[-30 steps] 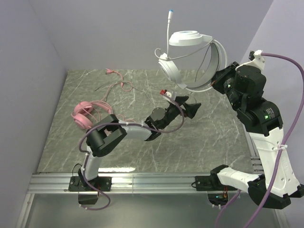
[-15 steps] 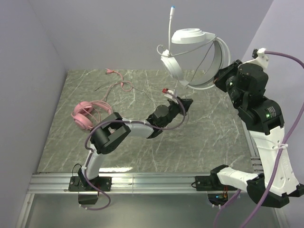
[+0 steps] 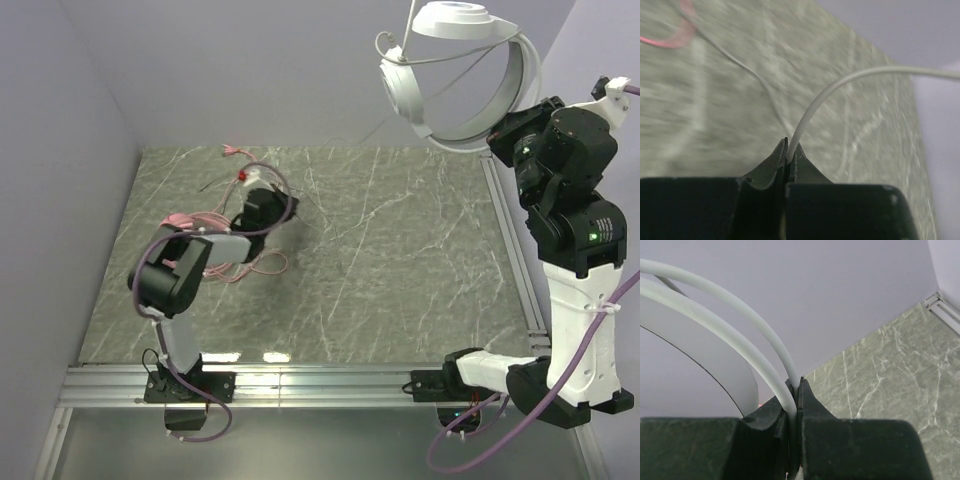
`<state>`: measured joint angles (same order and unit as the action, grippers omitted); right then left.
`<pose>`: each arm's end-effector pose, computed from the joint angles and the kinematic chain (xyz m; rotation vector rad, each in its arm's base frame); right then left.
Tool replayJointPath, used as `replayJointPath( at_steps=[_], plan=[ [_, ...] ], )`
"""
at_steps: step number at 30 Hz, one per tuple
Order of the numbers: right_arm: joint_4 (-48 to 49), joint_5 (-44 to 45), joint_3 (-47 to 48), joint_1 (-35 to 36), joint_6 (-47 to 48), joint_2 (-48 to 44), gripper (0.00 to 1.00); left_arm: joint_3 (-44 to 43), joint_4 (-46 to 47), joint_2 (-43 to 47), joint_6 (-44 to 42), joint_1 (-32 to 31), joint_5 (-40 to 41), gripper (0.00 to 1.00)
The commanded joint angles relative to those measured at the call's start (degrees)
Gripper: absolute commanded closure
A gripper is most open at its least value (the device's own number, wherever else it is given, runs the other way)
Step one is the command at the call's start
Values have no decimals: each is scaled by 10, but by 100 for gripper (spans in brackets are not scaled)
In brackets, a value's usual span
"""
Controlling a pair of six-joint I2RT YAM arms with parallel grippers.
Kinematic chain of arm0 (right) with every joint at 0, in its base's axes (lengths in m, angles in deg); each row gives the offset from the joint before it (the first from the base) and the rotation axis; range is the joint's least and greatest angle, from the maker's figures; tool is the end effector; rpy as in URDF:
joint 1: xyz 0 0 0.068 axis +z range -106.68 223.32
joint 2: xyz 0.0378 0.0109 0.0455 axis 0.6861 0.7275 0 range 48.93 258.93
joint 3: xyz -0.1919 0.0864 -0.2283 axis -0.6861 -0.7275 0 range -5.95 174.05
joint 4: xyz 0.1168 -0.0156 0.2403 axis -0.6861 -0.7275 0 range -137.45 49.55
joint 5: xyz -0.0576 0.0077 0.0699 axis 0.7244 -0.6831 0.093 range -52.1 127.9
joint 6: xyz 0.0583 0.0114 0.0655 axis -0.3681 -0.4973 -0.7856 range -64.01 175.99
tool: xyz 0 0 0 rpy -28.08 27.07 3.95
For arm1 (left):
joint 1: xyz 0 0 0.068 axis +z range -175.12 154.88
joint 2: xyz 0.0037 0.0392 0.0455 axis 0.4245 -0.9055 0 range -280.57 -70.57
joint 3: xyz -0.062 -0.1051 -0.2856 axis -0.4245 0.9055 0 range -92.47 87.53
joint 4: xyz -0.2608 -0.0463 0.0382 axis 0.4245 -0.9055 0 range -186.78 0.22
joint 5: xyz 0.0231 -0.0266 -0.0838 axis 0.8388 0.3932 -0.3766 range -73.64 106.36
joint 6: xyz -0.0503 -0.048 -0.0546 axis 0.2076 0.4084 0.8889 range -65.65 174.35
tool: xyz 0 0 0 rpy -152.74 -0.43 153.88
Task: Wrap the headphones
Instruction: Wrap the headphone cable with the left arm
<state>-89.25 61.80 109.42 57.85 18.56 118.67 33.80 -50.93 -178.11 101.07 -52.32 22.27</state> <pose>0.1956 0.0177 0.6112 0.6324 1.5059 0.3592 0.4086 -0.2009 0.1953 -0.3977 1.8665 -0.8017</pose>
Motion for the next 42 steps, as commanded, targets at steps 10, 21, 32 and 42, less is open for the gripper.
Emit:
replayJointPath(
  at_steps=[10, 21, 32, 42],
  plan=[
    [48, -32, -9, -46, -39, -35, 100, 89, -129, 149, 4, 159, 10, 94],
    [69, -64, -51, -48, -45, -39, 100, 167, -142, 365, -101, 111, 68, 1],
    [99, -108, -127, -47, -41, -58, 100, 114, -70, 428, -179, 57, -66, 1],
    [127, -126, -174, -48, -21, -94, 100, 58, -84, 415, -172, 58, -118, 1]
  ],
)
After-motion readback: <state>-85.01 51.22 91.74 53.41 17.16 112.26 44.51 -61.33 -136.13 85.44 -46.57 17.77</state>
